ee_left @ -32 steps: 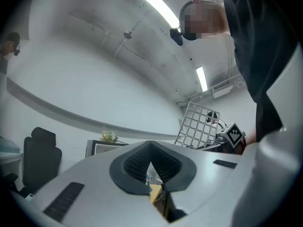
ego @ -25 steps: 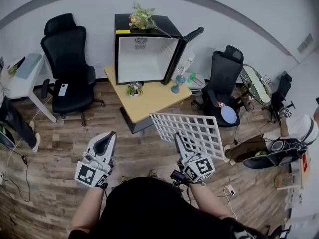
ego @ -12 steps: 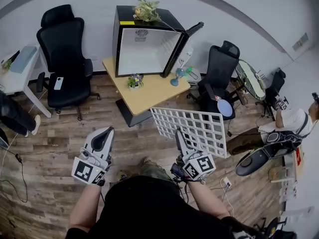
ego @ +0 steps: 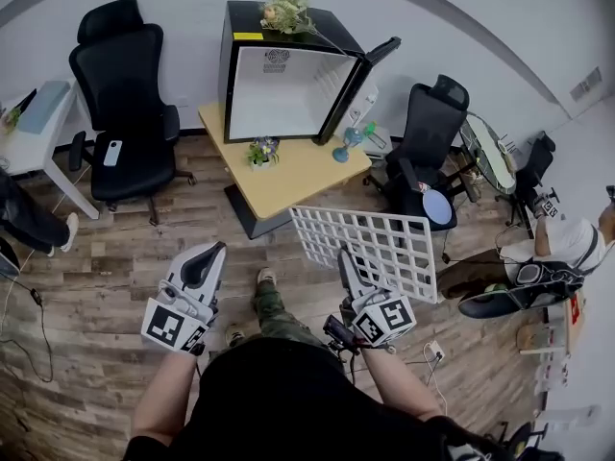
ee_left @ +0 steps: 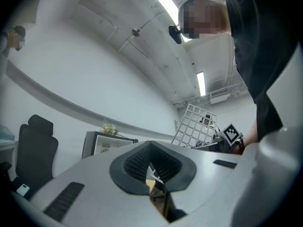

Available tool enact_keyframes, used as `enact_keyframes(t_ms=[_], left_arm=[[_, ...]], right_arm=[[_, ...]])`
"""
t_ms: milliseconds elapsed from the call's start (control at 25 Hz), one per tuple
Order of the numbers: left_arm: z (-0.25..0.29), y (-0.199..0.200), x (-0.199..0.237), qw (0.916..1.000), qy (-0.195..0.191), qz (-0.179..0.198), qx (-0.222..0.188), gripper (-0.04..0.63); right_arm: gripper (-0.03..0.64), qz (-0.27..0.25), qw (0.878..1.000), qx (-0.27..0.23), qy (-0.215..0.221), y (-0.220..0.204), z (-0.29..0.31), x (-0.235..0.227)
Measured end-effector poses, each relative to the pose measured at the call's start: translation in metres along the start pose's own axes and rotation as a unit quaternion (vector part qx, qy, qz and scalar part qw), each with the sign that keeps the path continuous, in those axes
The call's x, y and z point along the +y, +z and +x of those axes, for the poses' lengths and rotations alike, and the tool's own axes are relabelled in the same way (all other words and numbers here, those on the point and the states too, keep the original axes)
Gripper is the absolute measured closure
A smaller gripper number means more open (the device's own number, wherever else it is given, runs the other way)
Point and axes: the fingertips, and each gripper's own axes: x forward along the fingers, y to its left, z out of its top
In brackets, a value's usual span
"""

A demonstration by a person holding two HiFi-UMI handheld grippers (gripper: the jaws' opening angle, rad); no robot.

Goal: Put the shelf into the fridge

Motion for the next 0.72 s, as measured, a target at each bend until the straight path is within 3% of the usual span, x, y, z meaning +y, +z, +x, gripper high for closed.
enact_keyframes(t_ms=[280,720], left_arm=[[0.018,-0.004,0.026,0.9996,0.013,0.016,0.021,0.578],[0.083,-0.022,0.082,0.9989,0.025,0.012,0.037,0.578]], right_arm=[[0.575,0.015,1.0,-0.011,0.02,0.0,0.049,-0.015],[0.575,0.025,0.998,0.016,0.05,-0.003,0.13,-0.056]])
